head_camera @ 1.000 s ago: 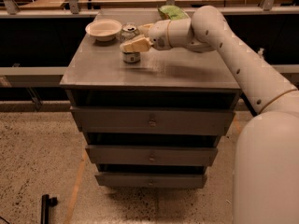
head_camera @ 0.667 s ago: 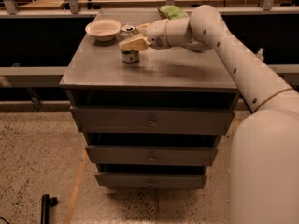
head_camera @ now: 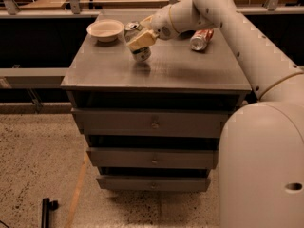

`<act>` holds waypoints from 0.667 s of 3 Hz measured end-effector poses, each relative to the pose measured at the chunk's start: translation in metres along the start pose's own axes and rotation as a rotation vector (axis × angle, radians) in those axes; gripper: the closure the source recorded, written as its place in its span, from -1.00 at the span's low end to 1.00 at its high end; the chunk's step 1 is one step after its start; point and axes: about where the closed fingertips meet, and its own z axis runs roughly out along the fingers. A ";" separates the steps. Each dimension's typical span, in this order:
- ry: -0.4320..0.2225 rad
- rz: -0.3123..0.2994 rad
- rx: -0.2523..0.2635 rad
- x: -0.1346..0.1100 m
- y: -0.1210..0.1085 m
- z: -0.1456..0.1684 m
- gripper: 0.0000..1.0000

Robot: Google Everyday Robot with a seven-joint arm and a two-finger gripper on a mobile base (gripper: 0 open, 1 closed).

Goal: Knock 7up can over

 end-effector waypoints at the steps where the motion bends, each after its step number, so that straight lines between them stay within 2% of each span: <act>1: 0.179 -0.055 -0.011 0.010 0.001 -0.017 1.00; 2: 0.357 -0.092 -0.025 0.023 0.003 -0.028 1.00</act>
Offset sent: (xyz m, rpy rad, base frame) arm -0.0121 -0.0650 -0.0012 -0.6192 0.0492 -0.0387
